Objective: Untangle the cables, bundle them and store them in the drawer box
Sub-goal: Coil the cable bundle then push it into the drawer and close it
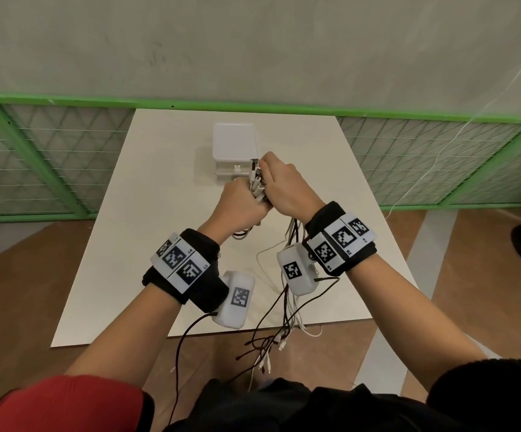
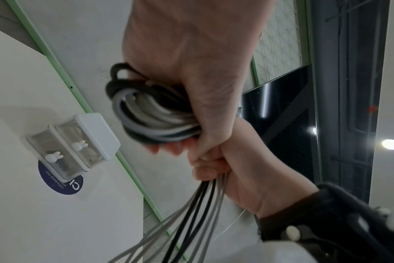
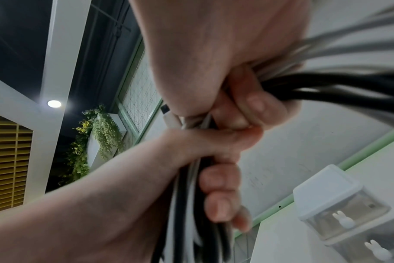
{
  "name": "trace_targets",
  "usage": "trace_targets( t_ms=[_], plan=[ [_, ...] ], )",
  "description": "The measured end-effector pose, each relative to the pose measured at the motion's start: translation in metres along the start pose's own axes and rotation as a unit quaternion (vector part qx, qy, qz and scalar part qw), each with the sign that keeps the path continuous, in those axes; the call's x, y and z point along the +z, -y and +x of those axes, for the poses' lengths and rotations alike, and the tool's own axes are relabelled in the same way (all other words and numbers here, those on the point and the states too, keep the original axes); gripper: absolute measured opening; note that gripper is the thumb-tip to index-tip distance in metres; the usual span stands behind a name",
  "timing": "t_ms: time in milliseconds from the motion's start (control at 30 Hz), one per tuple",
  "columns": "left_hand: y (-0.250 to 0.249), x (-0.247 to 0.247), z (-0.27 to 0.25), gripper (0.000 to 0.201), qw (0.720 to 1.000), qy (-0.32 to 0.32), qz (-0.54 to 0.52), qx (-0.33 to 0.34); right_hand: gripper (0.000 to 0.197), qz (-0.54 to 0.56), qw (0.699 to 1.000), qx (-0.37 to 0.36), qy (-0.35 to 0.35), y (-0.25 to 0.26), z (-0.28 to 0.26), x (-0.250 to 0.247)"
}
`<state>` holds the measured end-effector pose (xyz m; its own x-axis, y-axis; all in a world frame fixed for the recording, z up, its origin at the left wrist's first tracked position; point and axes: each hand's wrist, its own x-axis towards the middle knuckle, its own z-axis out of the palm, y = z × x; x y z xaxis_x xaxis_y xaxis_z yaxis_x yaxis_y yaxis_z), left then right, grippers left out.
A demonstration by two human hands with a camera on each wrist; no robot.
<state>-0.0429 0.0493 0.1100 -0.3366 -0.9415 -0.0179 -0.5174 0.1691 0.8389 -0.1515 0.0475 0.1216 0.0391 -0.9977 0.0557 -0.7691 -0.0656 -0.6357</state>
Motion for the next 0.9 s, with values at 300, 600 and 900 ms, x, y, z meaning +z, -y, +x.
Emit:
trace_targets(
  t_ms=[300, 600, 900],
  plan=[
    [-0.001, -0.005, -0.001, 0.030, 0.995, -0.056, -0.074, -0.034, 0.009, 0.228, 0.973, 0.011, 0.034, 0.000, -0.007, -0.008],
    [-0.001, -0.018, 0.010, 0.027, 0.943, -0.087, -0.311, -0.083, 0.025, 0.269, 0.960, 0.035, -0.070, -0.024, -0.029, 0.021],
    [0.001, -0.003, -0.001, 0.024, 0.909, 0.016, -0.415, -0.017, 0.062, 0.316, 0.947, -0.035, 0.050, -0.006, -0.037, 0.015]
  ],
)
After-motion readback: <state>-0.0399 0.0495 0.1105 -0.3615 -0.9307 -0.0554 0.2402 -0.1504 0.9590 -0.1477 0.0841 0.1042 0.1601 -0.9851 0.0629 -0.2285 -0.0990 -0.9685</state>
